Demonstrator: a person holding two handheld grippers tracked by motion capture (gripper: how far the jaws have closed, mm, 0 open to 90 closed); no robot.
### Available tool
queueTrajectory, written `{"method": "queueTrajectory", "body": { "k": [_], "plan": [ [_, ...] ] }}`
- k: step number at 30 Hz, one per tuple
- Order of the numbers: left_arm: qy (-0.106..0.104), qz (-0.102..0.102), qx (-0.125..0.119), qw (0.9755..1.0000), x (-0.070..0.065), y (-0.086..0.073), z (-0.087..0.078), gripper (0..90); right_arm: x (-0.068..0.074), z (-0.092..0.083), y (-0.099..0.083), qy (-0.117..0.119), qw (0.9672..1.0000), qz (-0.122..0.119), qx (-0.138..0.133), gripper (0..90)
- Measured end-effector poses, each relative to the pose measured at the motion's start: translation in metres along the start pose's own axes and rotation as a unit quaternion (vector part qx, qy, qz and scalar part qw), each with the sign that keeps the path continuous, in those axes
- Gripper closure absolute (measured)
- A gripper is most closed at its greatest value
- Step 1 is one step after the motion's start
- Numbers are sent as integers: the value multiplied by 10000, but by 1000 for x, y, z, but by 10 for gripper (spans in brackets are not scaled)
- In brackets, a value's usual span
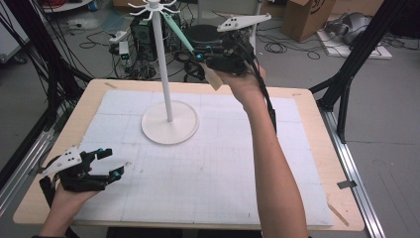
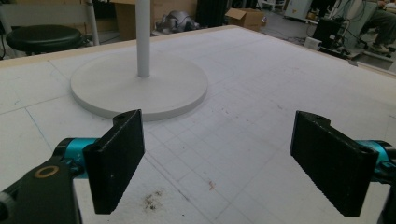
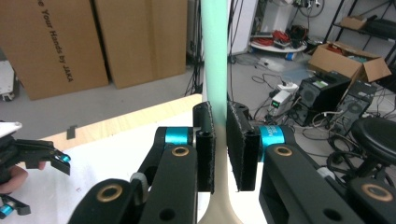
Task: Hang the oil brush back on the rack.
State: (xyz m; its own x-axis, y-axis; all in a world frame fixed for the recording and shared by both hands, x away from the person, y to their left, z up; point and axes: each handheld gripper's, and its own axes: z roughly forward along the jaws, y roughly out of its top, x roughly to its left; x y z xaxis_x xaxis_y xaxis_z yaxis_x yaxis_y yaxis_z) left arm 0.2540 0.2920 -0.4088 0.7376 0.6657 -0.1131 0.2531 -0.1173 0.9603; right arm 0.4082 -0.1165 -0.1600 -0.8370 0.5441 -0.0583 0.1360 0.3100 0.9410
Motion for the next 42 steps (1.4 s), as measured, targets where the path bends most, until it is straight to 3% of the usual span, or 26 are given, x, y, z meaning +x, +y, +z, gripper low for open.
{"method": "queueTrajectory", "body": {
  "k": [4,8,15,20,26,33,37,42],
  "plan": [
    [-8,4,-10,10000,0,0,0,183,2,10,-4,8,9998,-12,184,801],
    [-5,-12,-16,10000,0,0,0,183,3,16,-12,-22,9995,-104,307,679],
    [-6,-15,-18,10000,1,0,2,183,1,0,-33,66,9995,-131,286,476],
    [-8,16,26,10000,1,1,5,181,0,-28,-62,104,9997,-169,143,387],
    [-17,52,80,10000,1,2,10,177,1,-58,-102,49,9997,-107,232,258],
    [83,-7,119,9999,8,7,13,176,12,-90,-147,72,9994,-89,328,203],
    [163,4,157,9997,10,10,11,175,16,-109,-182,76,9995,94,307,173],
    [199,8,78,9998,12,9,10,175,19,-123,-227,-108,9989,264,380,159]
  ]
}}
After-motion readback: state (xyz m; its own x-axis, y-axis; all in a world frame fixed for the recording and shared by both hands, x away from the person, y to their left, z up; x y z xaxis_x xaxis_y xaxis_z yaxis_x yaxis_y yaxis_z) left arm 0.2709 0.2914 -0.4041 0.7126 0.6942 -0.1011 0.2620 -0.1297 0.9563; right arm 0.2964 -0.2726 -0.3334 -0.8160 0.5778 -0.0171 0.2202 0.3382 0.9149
